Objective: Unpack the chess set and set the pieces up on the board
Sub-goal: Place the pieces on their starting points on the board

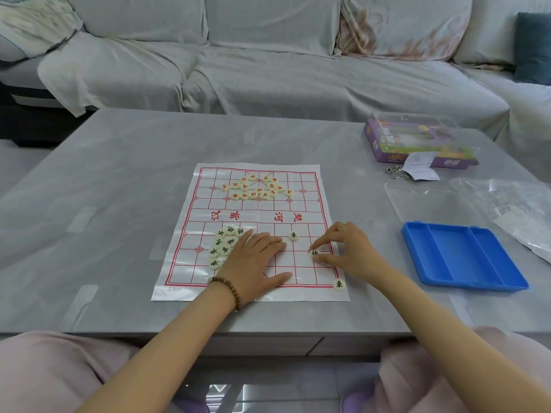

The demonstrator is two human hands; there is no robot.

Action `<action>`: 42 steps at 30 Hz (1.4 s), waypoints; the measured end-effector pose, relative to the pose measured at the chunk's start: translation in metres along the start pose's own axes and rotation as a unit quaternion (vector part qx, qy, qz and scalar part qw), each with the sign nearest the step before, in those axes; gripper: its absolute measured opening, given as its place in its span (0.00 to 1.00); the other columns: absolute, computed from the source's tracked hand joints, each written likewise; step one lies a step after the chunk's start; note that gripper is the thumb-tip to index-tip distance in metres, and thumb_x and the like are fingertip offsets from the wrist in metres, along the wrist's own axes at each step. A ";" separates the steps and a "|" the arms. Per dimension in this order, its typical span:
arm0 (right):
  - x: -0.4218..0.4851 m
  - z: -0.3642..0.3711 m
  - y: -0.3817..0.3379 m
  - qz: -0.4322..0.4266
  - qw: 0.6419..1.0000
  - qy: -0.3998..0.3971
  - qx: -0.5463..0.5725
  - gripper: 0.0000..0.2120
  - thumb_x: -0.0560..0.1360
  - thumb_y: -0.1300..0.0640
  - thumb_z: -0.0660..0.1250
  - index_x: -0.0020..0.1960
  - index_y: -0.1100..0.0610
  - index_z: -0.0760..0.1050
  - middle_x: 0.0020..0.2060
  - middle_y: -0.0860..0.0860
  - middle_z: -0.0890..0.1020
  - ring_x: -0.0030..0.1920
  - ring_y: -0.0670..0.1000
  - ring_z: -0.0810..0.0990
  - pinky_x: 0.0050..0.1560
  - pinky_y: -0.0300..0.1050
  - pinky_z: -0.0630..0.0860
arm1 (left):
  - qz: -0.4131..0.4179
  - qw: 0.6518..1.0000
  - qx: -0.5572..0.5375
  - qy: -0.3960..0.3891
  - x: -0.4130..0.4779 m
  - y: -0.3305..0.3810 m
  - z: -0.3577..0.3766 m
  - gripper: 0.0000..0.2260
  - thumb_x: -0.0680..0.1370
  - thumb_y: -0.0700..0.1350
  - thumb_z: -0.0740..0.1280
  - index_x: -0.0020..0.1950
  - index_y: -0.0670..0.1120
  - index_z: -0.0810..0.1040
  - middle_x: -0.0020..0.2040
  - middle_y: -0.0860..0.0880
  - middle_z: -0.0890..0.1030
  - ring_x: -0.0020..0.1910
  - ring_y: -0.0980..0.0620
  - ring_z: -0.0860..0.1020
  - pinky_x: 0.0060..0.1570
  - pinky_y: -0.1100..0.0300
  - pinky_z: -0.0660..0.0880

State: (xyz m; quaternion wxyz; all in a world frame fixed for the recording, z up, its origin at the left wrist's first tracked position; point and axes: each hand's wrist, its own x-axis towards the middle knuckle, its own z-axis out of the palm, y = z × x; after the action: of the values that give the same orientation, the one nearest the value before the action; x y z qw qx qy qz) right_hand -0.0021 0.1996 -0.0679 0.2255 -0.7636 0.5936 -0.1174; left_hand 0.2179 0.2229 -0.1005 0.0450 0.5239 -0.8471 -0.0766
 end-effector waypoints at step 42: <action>0.095 0.063 -0.119 -0.066 0.996 -0.055 0.039 0.15 0.71 0.51 0.71 0.57 0.52 0.80 0.53 0.50 0.80 0.47 0.45 0.74 0.49 0.40 0.72 | -0.145 0.946 -0.259 0.128 -0.049 -0.107 -0.009 0.20 0.81 0.55 0.48 0.63 0.53 0.75 0.65 0.56 0.72 0.65 0.59 0.64 0.64 0.64 0.56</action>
State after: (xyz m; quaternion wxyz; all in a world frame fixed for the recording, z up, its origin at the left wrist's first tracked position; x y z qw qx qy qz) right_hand 0.1532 0.1443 -0.0732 0.2792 -0.7968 0.5239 -0.1130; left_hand 0.3355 0.2187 -0.1102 0.2760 0.6170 -0.6997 -0.2313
